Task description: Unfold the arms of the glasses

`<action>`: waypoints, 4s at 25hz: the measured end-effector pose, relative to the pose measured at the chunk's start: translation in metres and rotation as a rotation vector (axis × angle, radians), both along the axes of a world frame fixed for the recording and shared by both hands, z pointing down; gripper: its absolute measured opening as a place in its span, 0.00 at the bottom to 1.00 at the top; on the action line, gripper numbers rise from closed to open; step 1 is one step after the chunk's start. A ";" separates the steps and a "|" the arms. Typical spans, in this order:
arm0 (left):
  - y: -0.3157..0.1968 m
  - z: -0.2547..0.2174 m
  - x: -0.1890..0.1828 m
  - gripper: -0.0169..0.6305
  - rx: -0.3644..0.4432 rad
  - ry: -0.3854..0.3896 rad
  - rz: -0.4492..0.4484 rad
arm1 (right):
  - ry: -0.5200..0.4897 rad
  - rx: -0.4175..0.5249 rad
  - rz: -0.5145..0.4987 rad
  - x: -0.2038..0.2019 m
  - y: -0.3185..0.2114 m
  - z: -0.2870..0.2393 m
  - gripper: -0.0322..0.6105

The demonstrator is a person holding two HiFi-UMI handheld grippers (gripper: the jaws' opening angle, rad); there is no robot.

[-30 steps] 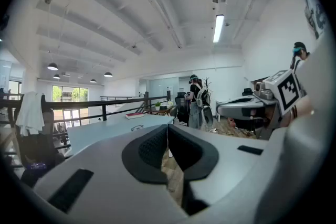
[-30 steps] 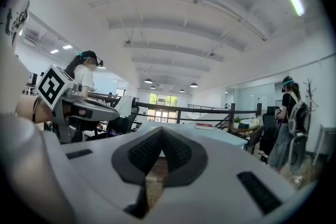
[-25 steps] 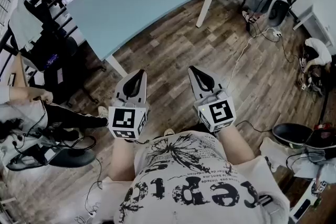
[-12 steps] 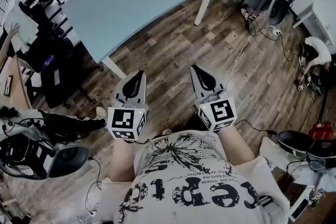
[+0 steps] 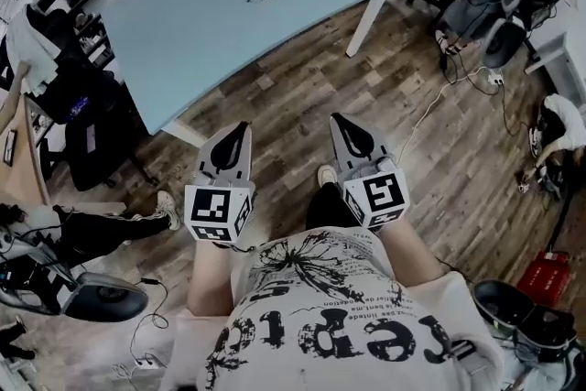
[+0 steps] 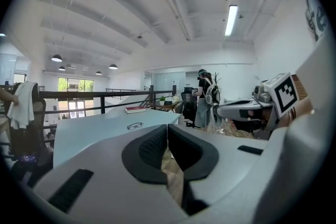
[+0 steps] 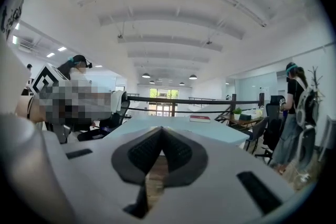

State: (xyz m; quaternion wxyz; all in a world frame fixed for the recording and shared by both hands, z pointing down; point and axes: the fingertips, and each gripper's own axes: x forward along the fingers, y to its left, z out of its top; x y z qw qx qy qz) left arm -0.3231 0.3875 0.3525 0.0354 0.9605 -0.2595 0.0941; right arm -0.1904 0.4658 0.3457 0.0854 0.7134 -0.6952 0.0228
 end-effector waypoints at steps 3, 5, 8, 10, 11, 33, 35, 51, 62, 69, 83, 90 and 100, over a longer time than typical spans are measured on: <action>-0.039 -0.036 0.067 0.06 0.012 -0.017 -0.042 | -0.033 0.013 -0.037 0.071 -0.044 -0.034 0.06; -0.056 -0.039 0.111 0.06 0.019 -0.020 -0.076 | -0.039 0.013 -0.069 0.119 -0.064 -0.035 0.06; -0.085 -0.037 0.166 0.06 0.011 -0.027 -0.126 | -0.048 -0.010 -0.123 0.178 -0.096 -0.031 0.06; -0.106 -0.038 0.187 0.06 0.007 -0.033 -0.158 | -0.055 -0.032 -0.160 0.200 -0.121 -0.031 0.06; -0.115 -0.039 0.193 0.06 0.006 -0.036 -0.172 | -0.057 -0.042 -0.177 0.207 -0.132 -0.031 0.06; -0.430 -0.001 0.294 0.06 -0.094 -0.057 -0.184 | 0.000 -0.175 -0.278 0.293 -0.464 0.007 0.06; -0.458 0.006 0.292 0.06 -0.111 -0.067 -0.190 | 0.001 -0.196 -0.288 0.293 -0.496 0.012 0.06; -0.529 0.109 0.297 0.06 -0.304 -0.183 -0.271 | 0.061 -0.659 -0.556 0.302 -0.589 0.159 0.06; -0.524 0.172 0.322 0.06 -0.393 -0.331 -0.280 | 0.363 -0.851 -0.982 0.289 -0.591 0.226 0.19; -0.520 0.191 0.325 0.06 -0.418 -0.413 -0.275 | 0.535 -0.837 -1.179 0.278 -0.592 0.239 0.11; -0.530 0.200 0.379 0.22 -0.241 -0.808 0.130 | 0.650 -0.779 -1.301 0.282 -0.595 0.234 0.11; -0.526 0.221 0.394 0.14 -0.164 -0.949 0.280 | 0.630 -0.797 -1.327 0.288 -0.595 0.237 0.11; -0.516 0.214 0.395 0.09 -0.105 -0.904 0.334 | 0.622 -0.804 -1.323 0.292 -0.591 0.236 0.11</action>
